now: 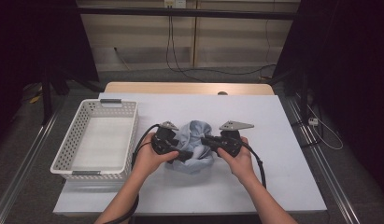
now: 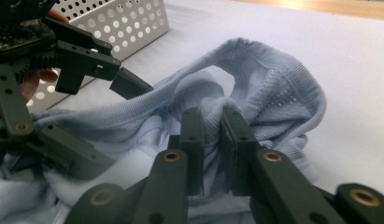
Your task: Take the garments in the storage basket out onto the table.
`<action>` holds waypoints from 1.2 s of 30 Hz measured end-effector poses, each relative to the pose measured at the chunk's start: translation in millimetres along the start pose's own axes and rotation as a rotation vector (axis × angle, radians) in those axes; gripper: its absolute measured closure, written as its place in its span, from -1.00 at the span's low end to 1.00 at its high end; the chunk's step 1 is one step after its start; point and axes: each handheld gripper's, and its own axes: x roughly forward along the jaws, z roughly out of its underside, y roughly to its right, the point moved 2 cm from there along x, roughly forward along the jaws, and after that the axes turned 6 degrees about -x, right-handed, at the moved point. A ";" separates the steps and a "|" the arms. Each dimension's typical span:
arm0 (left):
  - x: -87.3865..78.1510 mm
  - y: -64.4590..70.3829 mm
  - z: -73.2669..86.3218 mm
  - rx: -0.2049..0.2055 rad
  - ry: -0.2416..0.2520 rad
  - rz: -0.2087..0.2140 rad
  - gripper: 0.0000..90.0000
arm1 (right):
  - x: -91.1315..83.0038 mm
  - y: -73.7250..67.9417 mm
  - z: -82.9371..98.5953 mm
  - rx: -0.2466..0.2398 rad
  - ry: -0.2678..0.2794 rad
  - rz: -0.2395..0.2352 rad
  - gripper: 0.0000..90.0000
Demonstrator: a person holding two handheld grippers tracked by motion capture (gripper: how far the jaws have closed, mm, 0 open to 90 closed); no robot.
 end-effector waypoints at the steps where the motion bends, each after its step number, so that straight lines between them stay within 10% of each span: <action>1: -1.6 0.4 -0.7 -0.001 0.004 0.001 -0.65 | -3.0 0.5 -0.6 -0.007 0.000 0.002 0.83; 36: -31.8 -18.8 -26.3 -0.040 0.107 -0.041 -0.64 | -30.7 15.3 35.8 -0.056 -0.045 0.067 0.84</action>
